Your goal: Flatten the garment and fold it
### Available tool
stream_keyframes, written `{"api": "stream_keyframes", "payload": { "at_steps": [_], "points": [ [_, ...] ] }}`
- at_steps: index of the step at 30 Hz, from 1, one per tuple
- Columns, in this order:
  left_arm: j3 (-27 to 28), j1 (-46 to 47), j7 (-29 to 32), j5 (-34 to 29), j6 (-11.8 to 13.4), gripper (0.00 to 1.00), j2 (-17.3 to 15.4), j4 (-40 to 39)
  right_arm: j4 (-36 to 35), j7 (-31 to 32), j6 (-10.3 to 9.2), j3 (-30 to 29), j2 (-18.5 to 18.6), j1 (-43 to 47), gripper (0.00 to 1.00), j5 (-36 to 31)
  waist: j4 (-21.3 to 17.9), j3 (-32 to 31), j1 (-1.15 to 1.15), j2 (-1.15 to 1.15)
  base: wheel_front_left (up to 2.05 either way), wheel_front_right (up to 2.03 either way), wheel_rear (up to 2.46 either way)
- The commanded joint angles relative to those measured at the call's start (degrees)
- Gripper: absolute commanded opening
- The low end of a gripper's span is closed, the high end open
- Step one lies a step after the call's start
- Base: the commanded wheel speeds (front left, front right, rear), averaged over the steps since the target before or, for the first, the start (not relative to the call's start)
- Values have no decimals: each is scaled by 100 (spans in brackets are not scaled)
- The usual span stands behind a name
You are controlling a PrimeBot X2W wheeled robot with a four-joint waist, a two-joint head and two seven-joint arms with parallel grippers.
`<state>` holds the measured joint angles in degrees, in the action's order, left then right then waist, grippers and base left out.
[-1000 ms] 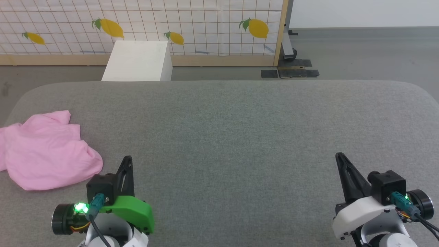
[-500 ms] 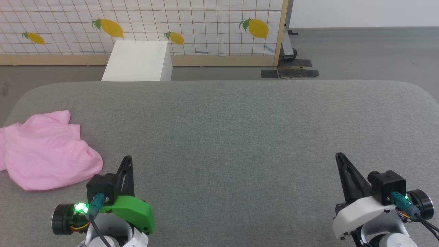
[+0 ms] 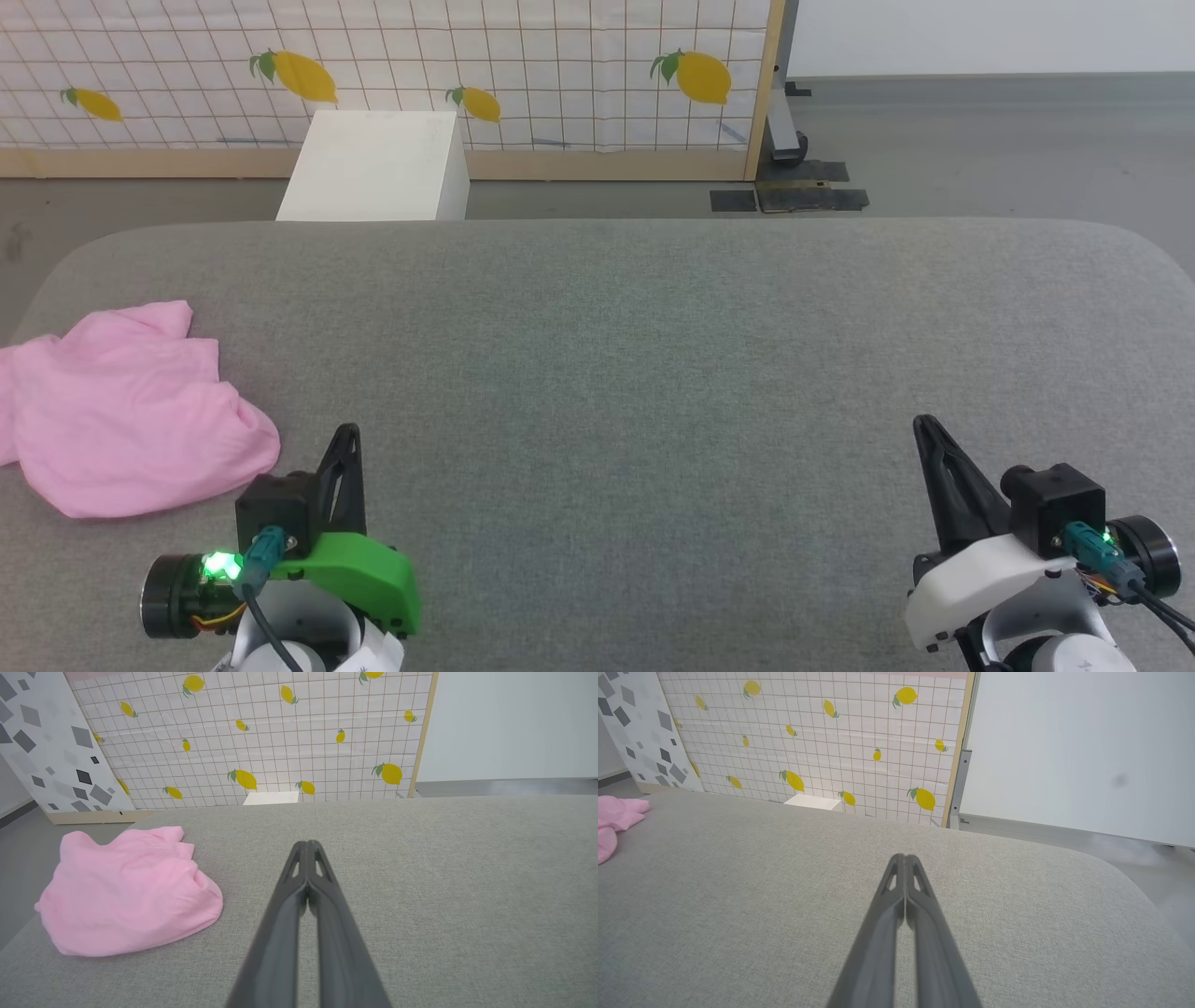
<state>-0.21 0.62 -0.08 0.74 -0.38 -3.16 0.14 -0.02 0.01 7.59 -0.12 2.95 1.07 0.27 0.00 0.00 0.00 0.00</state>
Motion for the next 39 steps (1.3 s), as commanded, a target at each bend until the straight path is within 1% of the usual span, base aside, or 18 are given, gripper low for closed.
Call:
{"api": "stream_keyframes", "payload": {
  "at_steps": [1,12,13,39],
  "points": [
    [21,-62,8,-74,38,0,28,-14,2,-1,-10,12,-7,-107,0,-27,0,0,0,0,0,0,0],
    [21,-62,8,-74,38,0,28,-14,2,-1,-10,12,-7,-107,0,-27,0,0,0,0,0,0,0],
    [-6,1,-1,5,0,100,-1,1,0,-1,0,-1,0,1,100,3,0,0,0,0,0,0,0],
    [-242,129,-271,307,96,100,0,209,91,-240,-2,-54,-1,-22,100,146,13,0,0,0,0,0,0]
  ]
}}
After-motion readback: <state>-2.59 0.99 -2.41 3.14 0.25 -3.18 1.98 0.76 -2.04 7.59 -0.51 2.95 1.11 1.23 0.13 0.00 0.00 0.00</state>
